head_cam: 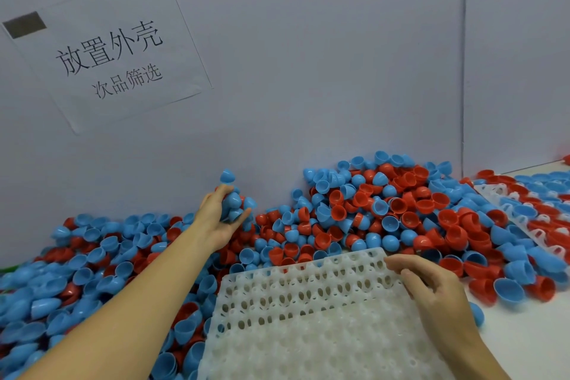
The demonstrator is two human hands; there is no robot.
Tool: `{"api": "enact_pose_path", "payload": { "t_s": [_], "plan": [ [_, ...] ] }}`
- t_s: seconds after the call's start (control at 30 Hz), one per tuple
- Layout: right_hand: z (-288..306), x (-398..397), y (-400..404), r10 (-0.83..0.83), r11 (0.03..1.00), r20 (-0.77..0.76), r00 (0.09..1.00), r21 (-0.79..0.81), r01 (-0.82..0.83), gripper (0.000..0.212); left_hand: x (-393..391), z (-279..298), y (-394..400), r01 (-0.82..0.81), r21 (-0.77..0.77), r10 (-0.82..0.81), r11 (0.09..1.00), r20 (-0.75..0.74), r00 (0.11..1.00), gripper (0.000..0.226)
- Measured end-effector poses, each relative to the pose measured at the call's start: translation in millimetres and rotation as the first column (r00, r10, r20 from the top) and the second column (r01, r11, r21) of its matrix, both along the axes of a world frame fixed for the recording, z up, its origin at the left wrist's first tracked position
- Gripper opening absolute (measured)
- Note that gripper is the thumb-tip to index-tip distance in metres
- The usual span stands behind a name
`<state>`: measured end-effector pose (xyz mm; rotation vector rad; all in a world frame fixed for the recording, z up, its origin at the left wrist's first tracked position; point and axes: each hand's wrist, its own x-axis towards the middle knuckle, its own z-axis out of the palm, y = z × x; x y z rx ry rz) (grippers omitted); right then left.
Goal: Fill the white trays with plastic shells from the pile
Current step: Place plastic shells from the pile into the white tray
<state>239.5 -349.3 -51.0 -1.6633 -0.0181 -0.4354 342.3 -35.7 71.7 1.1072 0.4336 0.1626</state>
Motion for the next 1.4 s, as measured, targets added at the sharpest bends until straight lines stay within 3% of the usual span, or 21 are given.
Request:
{"api": "enact_pose_path", "payload": {
  "t_s": [0.07,0.13,0.2,0.3,0.4,0.43,0.5,0.6,0.7,0.8,0.93,1.0,1.07,1.1,1.17,1.23,1.3,1.4],
  "plan": [
    [0,0,0,0.001,1.000,0.001,1.000,0.002,-0.001,0.036,0,-2,5,0.007,0.172,-0.002,0.985,-0.030,1.000,0.025],
    [1,0,0,0.001,1.000,0.000,1.000,0.004,-0.001,0.037,0,-1,8,0.074,0.438,-0.043,0.896,-0.080,0.996,0.022],
    [1,0,0,0.000,1.000,0.001,1.000,-0.002,0.000,0.038,-1,3,11,0.179,0.682,-0.112,0.709,-0.141,0.984,0.020],
    [1,-1,1,-0.005,1.000,0.005,1.000,-0.011,0.005,0.037,-2,14,15,0.266,0.892,-0.173,0.364,-0.216,0.961,0.025],
    [1,-1,1,-0.002,1.000,0.001,1.000,-0.013,0.002,0.037,-2,24,19,0.233,0.972,-0.121,-0.027,-0.235,0.965,0.031],
    [1,-1,0,-0.002,1.000,0.002,1.000,-0.016,0.002,0.037,-3,26,19,0.196,0.974,-0.116,-0.114,-0.209,0.971,0.032],
    [2,-1,1,-0.001,1.000,0.004,1.000,-0.021,0.001,0.037,-4,25,19,0.134,0.970,-0.193,-0.205,-0.175,0.966,0.034],
    [2,-2,1,0.003,1.000,0.002,1.000,-0.023,-0.003,0.037,-3,19,19,0.149,0.971,-0.275,-0.190,-0.198,0.941,0.034],
    [2,-2,1,0.007,1.000,-0.002,1.000,-0.020,-0.007,0.037,2,13,28,0.199,0.979,-0.101,-0.040,-0.203,0.974,0.038],
    [3,-1,1,0.009,1.000,-0.007,1.000,-0.017,-0.009,0.035,3,10,38,0.330,0.943,0.014,-0.047,-0.329,0.944,0.058],
    [3,-2,1,0.004,1.000,0.002,1.000,-0.026,-0.004,0.034,-1,18,41,0.494,0.864,-0.148,0.096,-0.479,0.865,0.082],
    [2,-2,1,0.006,1.000,0.001,1.000,-0.026,-0.006,0.034,2,16,34,0.423,0.906,-0.082,-0.031,-0.424,0.902,0.092],
    [1,-1,1,0.011,1.000,-0.009,1.000,-0.027,-0.012,0.035,4,5,19,0.276,0.939,-0.009,-0.206,-0.284,0.959,0.089],
    [0,-1,0,0.013,0.999,-0.015,1.000,-0.030,-0.013,0.036,6,-3,11,0.250,0.937,-0.014,-0.243,-0.261,0.965,0.084],
    [-1,-1,0,0.012,0.999,-0.025,1.000,-0.034,-0.013,0.037,13,-21,-1,0.408,0.876,-0.030,-0.256,-0.429,0.903,0.078],
    [-1,-1,-1,0.015,0.999,-0.029,0.999,-0.038,-0.016,0.038,20,-33,-3,0.625,0.712,0.024,-0.320,-0.654,0.756,0.093],
    [-1,-1,-1,0.017,0.999,-0.030,0.999,-0.039,-0.018,0.037,26,-40,-1,0.626,0.707,0.062,-0.330,-0.645,0.762,0.100],
    [-2,0,0,0.011,0.999,-0.027,1.000,-0.046,-0.012,0.036,33,-51,-6,0.543,0.812,0.085,-0.213,-0.539,0.838,0.095]
  ]
}}
